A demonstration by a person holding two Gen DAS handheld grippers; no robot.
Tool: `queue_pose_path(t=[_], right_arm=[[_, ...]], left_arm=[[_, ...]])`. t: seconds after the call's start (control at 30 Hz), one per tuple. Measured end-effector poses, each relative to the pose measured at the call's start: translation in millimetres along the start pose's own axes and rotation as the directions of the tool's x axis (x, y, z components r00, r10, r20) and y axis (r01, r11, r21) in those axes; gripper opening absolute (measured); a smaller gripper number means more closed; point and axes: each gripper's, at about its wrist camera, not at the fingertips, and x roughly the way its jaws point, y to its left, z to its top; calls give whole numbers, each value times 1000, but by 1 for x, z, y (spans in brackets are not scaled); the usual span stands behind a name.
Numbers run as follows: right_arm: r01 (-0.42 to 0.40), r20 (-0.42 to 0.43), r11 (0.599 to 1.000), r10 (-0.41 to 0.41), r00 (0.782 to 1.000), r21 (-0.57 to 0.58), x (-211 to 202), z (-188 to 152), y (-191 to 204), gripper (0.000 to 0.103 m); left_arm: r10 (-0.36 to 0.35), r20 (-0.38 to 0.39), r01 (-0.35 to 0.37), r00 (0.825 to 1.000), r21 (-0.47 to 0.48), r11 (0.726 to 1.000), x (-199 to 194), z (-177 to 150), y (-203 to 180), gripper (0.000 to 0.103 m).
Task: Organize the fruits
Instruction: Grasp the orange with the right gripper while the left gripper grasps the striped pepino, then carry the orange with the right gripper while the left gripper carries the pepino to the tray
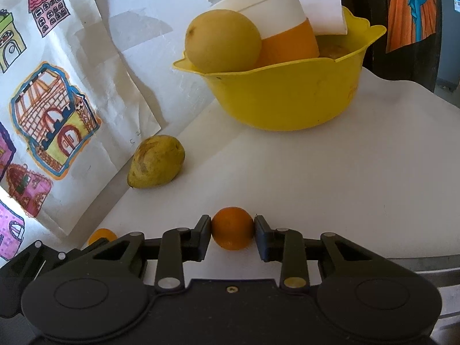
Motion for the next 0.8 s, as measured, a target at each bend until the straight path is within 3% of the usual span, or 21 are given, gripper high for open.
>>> queue_pose_path(t=[0.1, 0.33, 0.53, 0.8], right_arm=[[-7, 3, 1000, 7, 1000, 10, -2, -1, -1, 35], [-17, -6, 1000, 17, 1000, 10, -8, -3, -3, 35], [-30, -27, 1000, 30, 999, 8, -19, -11, -4, 34], [-37, -39, 999, 37, 999, 4, -39, -27, -1, 34]], left_arm=[[33, -4, -33, 999, 12, 999, 3, 1, -1, 46], [25, -12, -26, 1000, -62, 998, -3, 0, 3, 43], [-53, -19, 50, 998, -109, 993, -22, 0, -4, 43], [-156, -65, 138, 986, -220, 966, -46, -1, -6, 43]])
